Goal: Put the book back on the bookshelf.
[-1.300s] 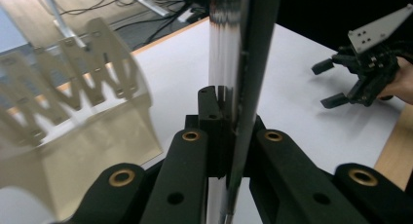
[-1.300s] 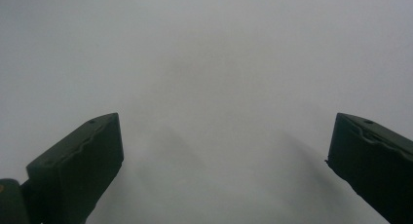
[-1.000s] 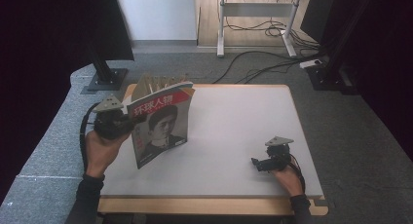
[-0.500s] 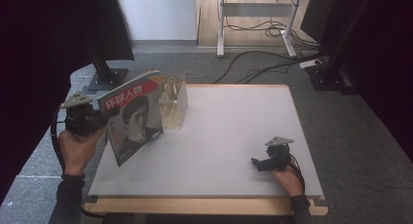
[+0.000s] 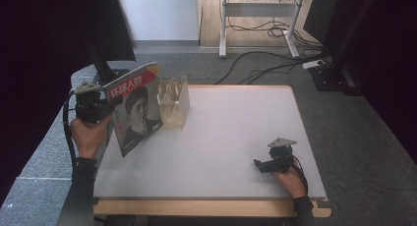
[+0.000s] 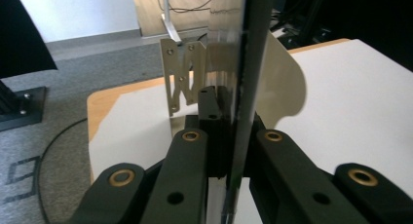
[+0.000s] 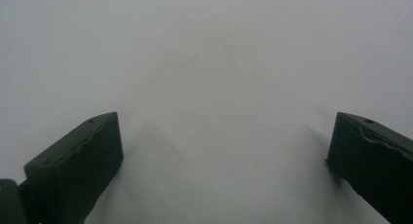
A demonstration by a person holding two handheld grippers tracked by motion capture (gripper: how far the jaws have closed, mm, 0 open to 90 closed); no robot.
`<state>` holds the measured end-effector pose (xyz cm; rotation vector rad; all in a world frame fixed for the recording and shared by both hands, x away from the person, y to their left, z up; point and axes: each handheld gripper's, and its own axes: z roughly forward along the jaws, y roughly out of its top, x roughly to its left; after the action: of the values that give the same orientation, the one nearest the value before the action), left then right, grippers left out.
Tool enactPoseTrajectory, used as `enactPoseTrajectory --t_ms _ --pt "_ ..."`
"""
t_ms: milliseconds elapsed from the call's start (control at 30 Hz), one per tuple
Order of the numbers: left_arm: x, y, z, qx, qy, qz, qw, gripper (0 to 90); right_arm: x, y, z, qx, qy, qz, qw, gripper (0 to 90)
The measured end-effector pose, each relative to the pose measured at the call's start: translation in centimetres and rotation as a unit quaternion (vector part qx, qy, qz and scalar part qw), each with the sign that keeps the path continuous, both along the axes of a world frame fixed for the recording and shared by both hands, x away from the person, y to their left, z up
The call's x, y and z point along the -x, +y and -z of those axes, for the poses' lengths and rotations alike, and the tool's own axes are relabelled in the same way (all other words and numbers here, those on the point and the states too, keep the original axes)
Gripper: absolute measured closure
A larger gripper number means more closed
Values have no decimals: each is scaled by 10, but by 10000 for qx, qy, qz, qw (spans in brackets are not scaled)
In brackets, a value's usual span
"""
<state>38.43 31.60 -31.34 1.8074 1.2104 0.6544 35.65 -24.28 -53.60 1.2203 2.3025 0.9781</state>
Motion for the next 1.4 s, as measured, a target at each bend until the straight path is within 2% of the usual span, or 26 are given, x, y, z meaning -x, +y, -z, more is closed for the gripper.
enactPoseTrajectory --t_ms 133,233,367,467,533,633,667,733,767,833,867,900,967,1033,1133,1300,1333,1400 --pt "-15 0 3 163 -28 -97 9998 871 0 0 0 -2 3 0 10000 0" --pt "-23 -2 5 209 -84 -147 9996 871 0 0 0 -2 6 -3 10000 0" --pt "-35 -7 11 257 -249 -247 9991 871 0 0 0 5 -4 -9 10000 0" --pt "-42 -10 19 185 -432 -238 9986 870 0 0 0 3 -2 -9 10000 0" --pt "-46 -11 25 171 -456 -201 9986 869 0 0 0 4 -13 -7 10000 0" --pt "-48 -5 27 202 -298 -59 9993 861 0 0 0 5 -17 -8 10000 0" --pt "-48 -2 26 230 -149 21 9996 856 0 0 0 2 -13 -7 10000 0" --pt "-48 2 22 23 130 155 9998 848 0 0 0 4 -12 -6 10000 0" --pt "-48 3 20 -11 293 222 9993 837 0 0 0 4 -11 -6 10000 0" --pt "-49 4 18 -215 640 282 9973 811 0 0 0 7 -5 -11 10000 0" --pt "-49 3 17 -390 752 246 9961 808 0 0 0 8 -2 -16 10000 0" --pt "-48 3 16 -545 751 131 9956 830 0 0 0 8 -3 -16 10000 0" --pt "-48 7 15 -338 759 63 9965 865 0 0 0 9 -1 -16 10000 0" --pt "-48 8 16 -233 630 -26 9977 870 0 0 0 5 -5 -13 10000 0" --pt "-48 10 17 69 432 -100 9990 873 0 0 0 6 -3 -16 10000 0" --pt "-49 12 19 280 289 -178 9990 872 0 0 0 4 -12 -6 10000 0" --pt "-49 13 20 283 297 -160 9990 871 0 0 0 2 -11 -6 10000 0" --pt "-49 14 22 159 290 -166 9993 869 0 0 0 2 -12 -10 10000 0"
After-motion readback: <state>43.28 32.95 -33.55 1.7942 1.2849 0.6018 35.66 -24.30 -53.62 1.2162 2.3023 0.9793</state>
